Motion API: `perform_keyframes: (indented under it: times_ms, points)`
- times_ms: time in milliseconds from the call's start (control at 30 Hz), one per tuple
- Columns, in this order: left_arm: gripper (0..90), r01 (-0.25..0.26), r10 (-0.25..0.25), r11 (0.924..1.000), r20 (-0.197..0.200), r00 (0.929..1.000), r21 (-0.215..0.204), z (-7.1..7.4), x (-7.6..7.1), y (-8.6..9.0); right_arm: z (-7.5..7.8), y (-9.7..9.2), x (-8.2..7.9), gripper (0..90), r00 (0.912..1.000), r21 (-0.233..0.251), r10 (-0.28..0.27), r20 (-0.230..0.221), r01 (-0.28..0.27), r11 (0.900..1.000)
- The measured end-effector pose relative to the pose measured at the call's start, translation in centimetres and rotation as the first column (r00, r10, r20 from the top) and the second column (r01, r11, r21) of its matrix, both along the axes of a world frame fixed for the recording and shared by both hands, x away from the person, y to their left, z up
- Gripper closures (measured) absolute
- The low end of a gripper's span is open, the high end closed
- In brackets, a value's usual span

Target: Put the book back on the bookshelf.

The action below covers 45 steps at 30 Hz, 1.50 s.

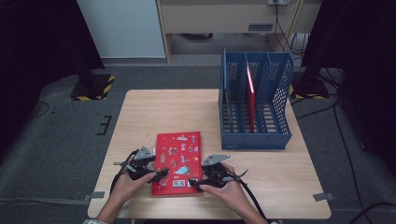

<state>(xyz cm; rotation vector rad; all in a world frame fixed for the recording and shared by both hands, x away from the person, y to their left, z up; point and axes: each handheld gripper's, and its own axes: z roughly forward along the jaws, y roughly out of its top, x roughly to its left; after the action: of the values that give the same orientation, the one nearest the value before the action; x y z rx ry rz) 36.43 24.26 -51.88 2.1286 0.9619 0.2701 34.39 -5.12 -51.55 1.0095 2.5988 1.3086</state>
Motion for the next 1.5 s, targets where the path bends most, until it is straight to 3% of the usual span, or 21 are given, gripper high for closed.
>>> perform_keyframes:
  times_ms: [267, 467, 733, 1167, 1500]
  points:
    - [10.8, 0.015, -0.015, 0.9999, 0.007, 0.9999, 0.008, 0.0, 0.1, -0.6, 0.1, -1.0, 1.3, 16.2, 0.9992, 0.015, -0.04, 0.002, 0.04, 0.9991]
    - [10.3, 0.026, -0.026, 0.9997, 0.009, 0.9996, 0.002, 0.0, 0.3, -1.1, -0.2, -1.6, 2.9, 12.5, 0.9982, 0.045, -0.053, -0.029, 0.055, 0.9975]
    - [10.2, 0.033, -0.033, 0.9994, 0.015, 0.9993, 0.0, -0.1, 0.2, -1.3, -0.7, -1.5, 4.5, 13.0, 0.996, 0.046, -0.067, -0.059, 0.07, 0.9965]
    - [10.2, 0.033, -0.033, 0.9995, 0.018, 0.9993, -0.003, -0.1, 0.2, -1.3, -1.3, -1.2, 5.7, 14.2, 0.9918, 0.033, -0.064, -0.111, 0.068, 0.9972]
    - [10.0, 0.033, -0.033, 0.9994, 0.015, 0.9993, -0.005, -0.1, 0.2, -1.3, -1.5, -1.0, 6.3, 13.5, 0.9898, 0.049, -0.039, -0.137, 0.046, 0.9977]
